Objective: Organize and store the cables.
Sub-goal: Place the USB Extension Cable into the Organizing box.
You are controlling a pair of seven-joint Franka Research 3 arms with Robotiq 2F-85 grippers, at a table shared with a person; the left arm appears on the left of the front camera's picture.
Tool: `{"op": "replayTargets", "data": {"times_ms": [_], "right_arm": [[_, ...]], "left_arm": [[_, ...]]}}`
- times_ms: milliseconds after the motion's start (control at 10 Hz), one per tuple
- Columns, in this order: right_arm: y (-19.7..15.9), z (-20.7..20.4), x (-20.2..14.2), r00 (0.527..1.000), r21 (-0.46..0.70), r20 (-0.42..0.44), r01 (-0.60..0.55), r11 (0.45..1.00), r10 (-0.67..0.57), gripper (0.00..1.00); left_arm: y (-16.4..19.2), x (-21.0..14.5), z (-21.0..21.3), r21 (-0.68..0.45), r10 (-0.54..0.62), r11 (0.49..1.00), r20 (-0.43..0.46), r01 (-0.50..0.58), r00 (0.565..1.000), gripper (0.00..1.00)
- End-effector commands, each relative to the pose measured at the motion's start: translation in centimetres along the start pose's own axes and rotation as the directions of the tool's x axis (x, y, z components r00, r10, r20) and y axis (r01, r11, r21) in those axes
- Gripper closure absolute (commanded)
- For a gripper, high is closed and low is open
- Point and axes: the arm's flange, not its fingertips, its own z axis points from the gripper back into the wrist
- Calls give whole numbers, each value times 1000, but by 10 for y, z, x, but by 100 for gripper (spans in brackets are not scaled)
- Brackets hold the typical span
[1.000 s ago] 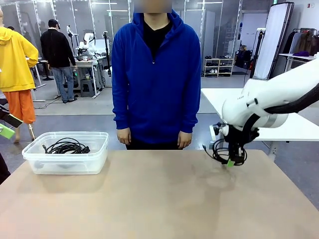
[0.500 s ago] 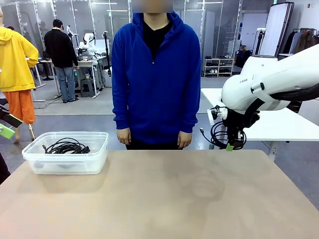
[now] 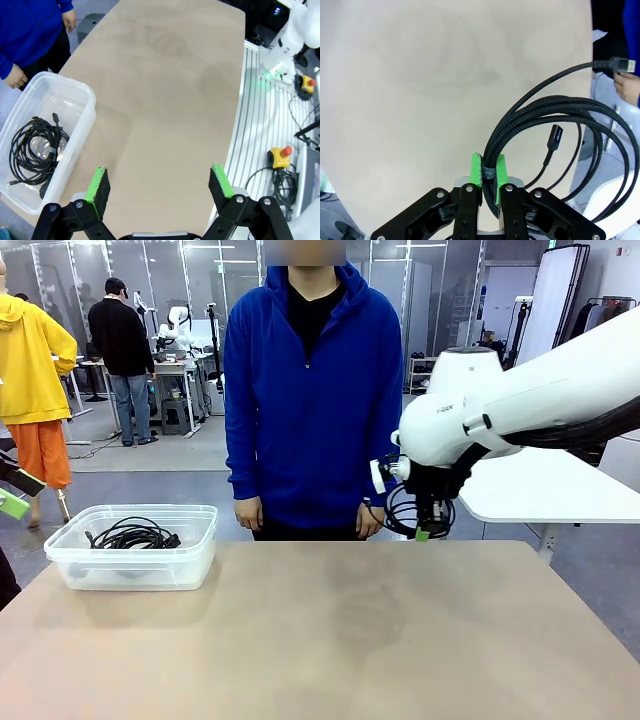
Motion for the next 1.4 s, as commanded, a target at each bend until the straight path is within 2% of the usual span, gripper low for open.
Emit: {"op": "replayTargets", "data": {"times_ms": [0, 400, 900, 1100, 1300], "right_arm": [[-7, -4, 33, 998, 30, -46, 40, 999, -39, 100], [12, -33, 86, 998, 75, -61, -14, 997, 19, 100], [34, -91, 119, 998, 188, 32, -58, 981, 52, 100], [41, -130, 132, 996, 237, -5, -84, 968, 87, 100], [41, -143, 128, 997, 237, 23, -82, 968, 78, 100]], "left_arm": [[-1, 0, 1, 6, -2, 1000, -10, 2, 1000, 0], [-1, 0, 1, 6, -2, 1000, -10, 2, 1000, 0], [-1, 0, 1, 6, -2, 1000, -10, 2, 1000, 0], [-1, 0, 1, 6, -2, 1000, -10, 2, 1000, 0], [-1, 0, 1, 6, -2, 1000, -10, 2, 1000, 0]]}}
